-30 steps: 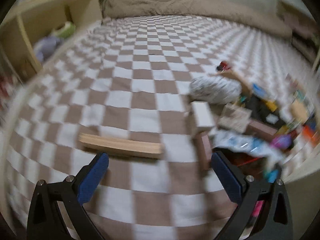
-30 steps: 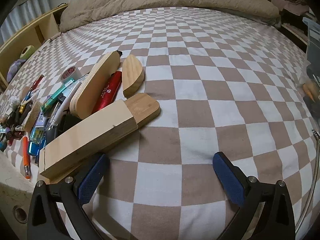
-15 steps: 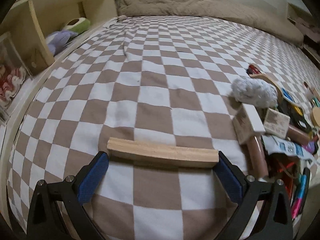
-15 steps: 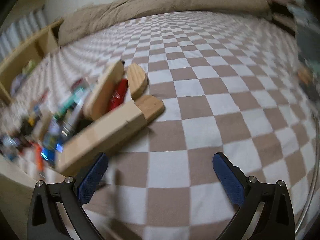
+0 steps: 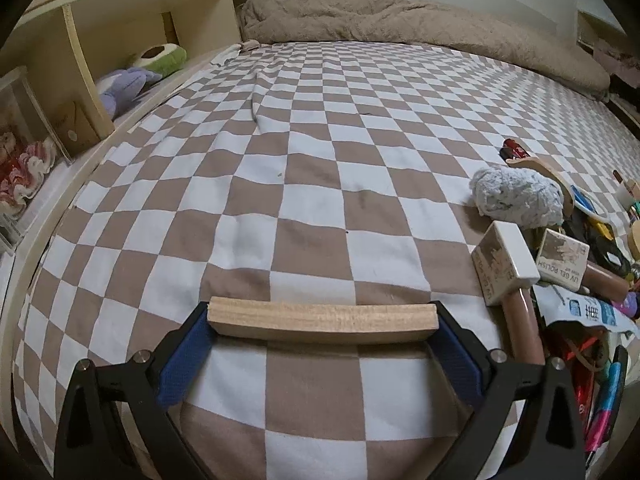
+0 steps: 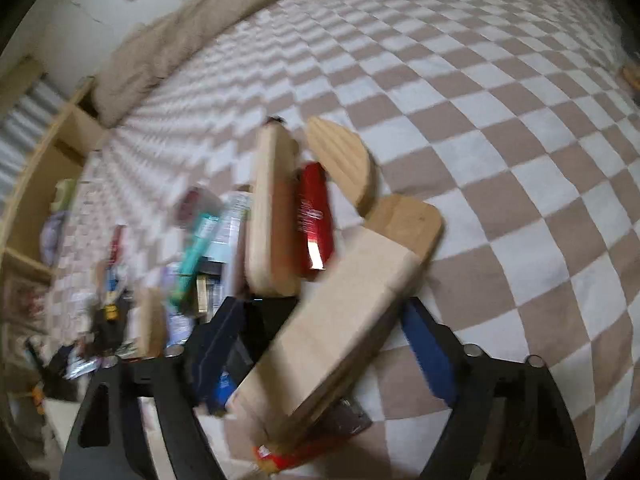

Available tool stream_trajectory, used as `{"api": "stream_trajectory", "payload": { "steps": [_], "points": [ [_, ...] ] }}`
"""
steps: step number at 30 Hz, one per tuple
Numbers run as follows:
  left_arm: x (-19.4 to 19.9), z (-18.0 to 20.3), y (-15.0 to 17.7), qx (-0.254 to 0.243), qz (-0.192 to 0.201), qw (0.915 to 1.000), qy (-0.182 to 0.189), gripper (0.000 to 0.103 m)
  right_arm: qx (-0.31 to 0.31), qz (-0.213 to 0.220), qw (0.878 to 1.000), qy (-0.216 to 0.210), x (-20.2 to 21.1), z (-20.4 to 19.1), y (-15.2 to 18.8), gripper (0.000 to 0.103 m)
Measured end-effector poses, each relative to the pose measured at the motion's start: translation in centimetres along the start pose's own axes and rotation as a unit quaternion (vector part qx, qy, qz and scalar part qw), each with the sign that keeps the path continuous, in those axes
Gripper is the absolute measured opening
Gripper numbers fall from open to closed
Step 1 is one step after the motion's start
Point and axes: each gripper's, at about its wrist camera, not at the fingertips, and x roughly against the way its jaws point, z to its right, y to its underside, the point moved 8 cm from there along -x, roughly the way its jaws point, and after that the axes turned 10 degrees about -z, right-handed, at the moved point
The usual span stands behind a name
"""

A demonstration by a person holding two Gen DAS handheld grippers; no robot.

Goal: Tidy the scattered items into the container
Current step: 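Grasp the flat wooden plank with the right tool while the left tool holds the stick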

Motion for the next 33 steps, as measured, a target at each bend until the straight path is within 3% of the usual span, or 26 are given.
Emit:
{"api": "stream_trajectory", "payload": {
  "steps": [5, 7, 11, 17, 21, 28, 33],
  "points": [
    [0.2, 0.0, 0.0, 0.002, 0.003, 1.0, 0.007, 0.1, 0.005, 0.015, 1.0, -0.004, 0.8, 0.7, 0.8, 0.058],
    [0.3, 0.0, 0.0, 0.002, 0.004, 1.0, 0.006, 0.099, 0.003, 0.013, 1.0, -0.012, 1.2, 1.2, 0.9, 0.055],
    [0.6, 0.2, 0.5, -0.001, 0.01, 0.9999, 0.004, 0.099, 0.029, 0.022, 0.999, 0.004, 2.4, 1.0, 0.9, 0.04],
    [0.6, 0.2, 0.5, -0.002, 0.013, 0.9999, 0.008, 0.099, 0.061, 0.014, 0.998, 0.029, 3.3, 1.1, 1.9, 0.034],
    [1.0, 0.8, 0.8, -0.007, 0.017, 0.9996, 0.019, 0.099, 0.097, -0.007, 0.993, 0.071, 3.6, 1.0, 2.6, 0.034],
    [1.6, 2.1, 1.6, -0.023, 0.02, 0.9987, 0.041, 0.099, 0.09, -0.007, 0.993, 0.077, 3.6, 1.4, 3.4, 0.034],
    [2.0, 2.4, 2.7, -0.007, 0.013, 0.9986, 0.05, 0.099, 0.043, -0.014, 0.996, 0.072, 2.7, 3.0, 3.3, 0.05]
  ]
}}
